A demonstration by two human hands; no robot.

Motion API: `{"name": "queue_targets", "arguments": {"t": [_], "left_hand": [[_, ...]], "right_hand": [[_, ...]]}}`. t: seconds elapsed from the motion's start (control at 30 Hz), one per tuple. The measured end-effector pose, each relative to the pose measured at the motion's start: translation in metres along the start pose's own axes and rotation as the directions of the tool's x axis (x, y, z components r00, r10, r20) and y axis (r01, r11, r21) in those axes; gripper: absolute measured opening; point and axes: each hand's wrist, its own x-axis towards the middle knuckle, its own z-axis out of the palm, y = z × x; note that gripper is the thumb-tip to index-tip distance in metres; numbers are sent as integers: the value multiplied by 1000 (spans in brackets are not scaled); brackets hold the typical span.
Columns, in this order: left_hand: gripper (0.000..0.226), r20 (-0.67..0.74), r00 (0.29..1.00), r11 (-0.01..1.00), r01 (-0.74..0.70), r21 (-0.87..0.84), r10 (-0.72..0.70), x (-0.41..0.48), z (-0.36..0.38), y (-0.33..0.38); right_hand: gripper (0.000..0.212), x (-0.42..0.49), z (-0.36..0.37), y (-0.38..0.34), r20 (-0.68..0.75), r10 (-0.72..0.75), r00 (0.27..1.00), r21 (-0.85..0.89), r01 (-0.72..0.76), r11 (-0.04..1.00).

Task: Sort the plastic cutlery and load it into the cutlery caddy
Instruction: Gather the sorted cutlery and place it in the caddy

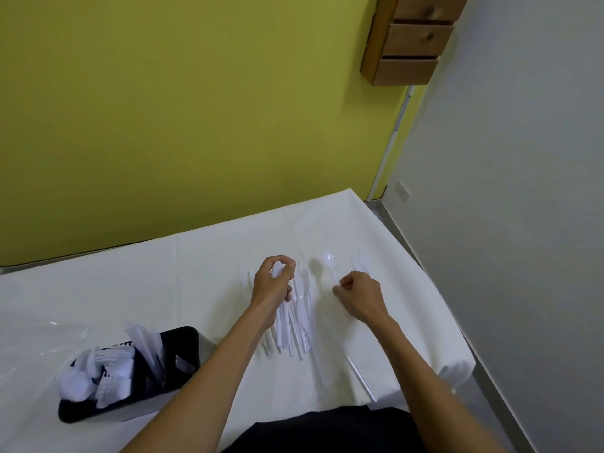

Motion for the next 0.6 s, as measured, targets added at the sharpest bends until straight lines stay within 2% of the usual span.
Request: {"name": "queue_targets", "arguments": {"t": [0.1,0.2,0.33,0.43,0.5,0.53,0.57,0.6], "left_hand": [[33,2,1000,1000,13,-7,-13,1,2,10],[24,27,999,999,-32,-22,33,-1,7,17],[18,4,998,985,-58,-162,60,-6,7,29],[13,-37,996,942,-87,-324,79,-14,3,42],[10,-66,990,923,-139,-358,123,-21,-1,50],[10,-88,985,923,-172,-344,151,-23,-2,53],[12,-111,978,927,-204,-314,178,-26,-3,55],[18,-129,972,931,-227,-285,197,-30,-3,57]], "right_hand": [[17,-31,-2,-23,44,-153,987,110,148,983],[17,-53,3,-36,84,-259,962,83,252,964],[22,-61,7,-40,14,-265,964,93,263,960],[27,-71,7,-37,-44,-171,984,162,176,971],[24,-80,11,-35,-9,-28,1000,297,30,955],[26,-83,14,-36,24,58,998,403,-63,913],[27,-86,17,-38,73,149,986,537,-165,827],[27,-88,20,-43,143,224,964,673,-261,692]]}}
